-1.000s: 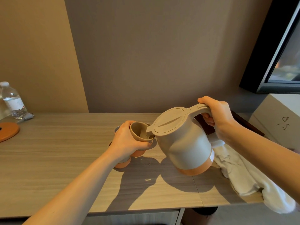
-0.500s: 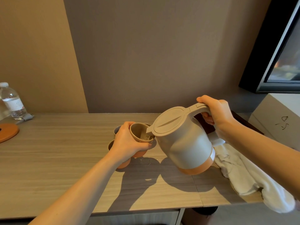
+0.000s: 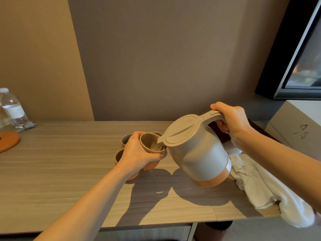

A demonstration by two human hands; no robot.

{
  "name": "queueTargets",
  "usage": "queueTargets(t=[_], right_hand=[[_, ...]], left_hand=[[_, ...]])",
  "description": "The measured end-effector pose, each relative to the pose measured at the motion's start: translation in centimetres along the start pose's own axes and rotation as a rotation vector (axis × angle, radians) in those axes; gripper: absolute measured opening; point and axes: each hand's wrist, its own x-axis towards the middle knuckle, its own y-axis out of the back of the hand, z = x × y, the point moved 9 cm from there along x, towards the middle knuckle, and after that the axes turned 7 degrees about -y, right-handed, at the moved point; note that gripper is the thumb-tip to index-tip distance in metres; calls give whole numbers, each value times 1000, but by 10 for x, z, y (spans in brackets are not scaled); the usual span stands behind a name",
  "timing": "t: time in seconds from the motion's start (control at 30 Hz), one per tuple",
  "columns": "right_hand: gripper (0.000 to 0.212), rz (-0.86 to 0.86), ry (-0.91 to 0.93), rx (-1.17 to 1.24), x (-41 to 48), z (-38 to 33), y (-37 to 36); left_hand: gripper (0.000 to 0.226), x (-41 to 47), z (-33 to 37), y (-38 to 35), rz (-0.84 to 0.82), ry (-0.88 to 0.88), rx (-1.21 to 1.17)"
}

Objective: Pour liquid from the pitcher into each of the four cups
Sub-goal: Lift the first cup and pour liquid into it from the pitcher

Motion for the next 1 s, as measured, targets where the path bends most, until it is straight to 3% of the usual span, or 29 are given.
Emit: queueTargets(t=[0.43,1.0], right_hand=[[30,5,6,-4,0,-1,1],[30,-5,30,-9,-3,-4,0]], left_hand=[[87,-10,3,-1,21,71,-114],[88,-13,1,-7,18,124,-81]])
